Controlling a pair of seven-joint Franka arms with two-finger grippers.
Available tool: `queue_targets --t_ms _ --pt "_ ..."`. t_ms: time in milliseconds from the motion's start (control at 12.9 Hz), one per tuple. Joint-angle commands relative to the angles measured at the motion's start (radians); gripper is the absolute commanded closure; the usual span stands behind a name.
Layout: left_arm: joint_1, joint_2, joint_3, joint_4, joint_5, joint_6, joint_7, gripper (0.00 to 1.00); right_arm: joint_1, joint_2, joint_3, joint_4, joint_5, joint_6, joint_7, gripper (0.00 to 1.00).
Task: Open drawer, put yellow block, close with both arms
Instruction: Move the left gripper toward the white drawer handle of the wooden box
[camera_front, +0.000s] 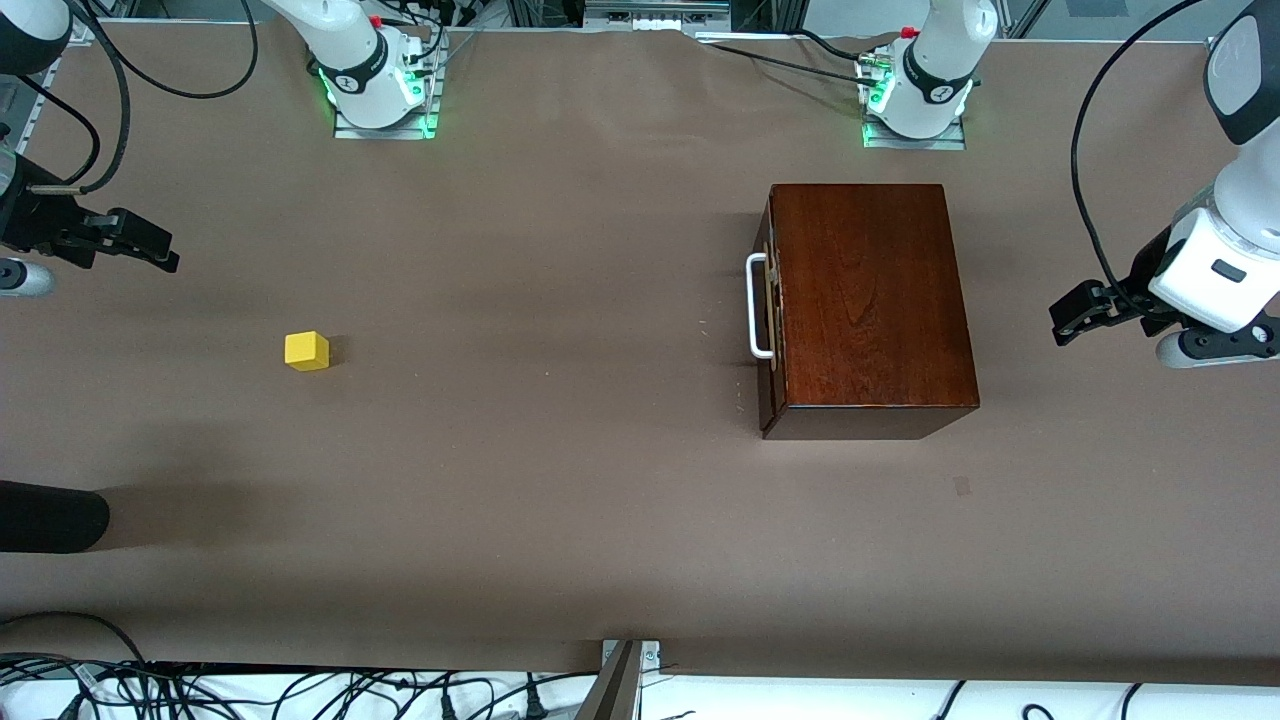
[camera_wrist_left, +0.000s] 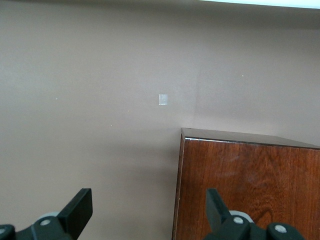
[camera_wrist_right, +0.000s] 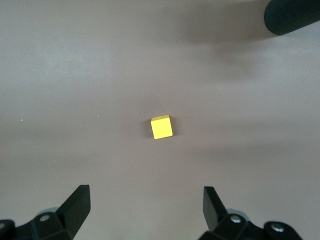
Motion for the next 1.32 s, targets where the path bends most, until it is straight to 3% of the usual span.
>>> queue_targets --t_ms 0,777,1244 --pt "0.0 0.027 -0.001 0.036 -0.016 -0.011 0.016 0.0 -0.004 -0.003 0.007 -0.017 -0.019 -0.008 0.03 0.0" --pt "-0.051 0.04 -0.007 0.041 -0.059 -0.077 0.049 0.0 -0.004 -0.003 0.007 -0.033 -0.026 -0.005 0.033 0.0" --pt "-0.251 0.059 -0.004 0.073 -0.06 -0.111 -0.068 0.0 -0.003 -0.004 0.009 -0.042 -0.028 -0.001 0.033 0.0"
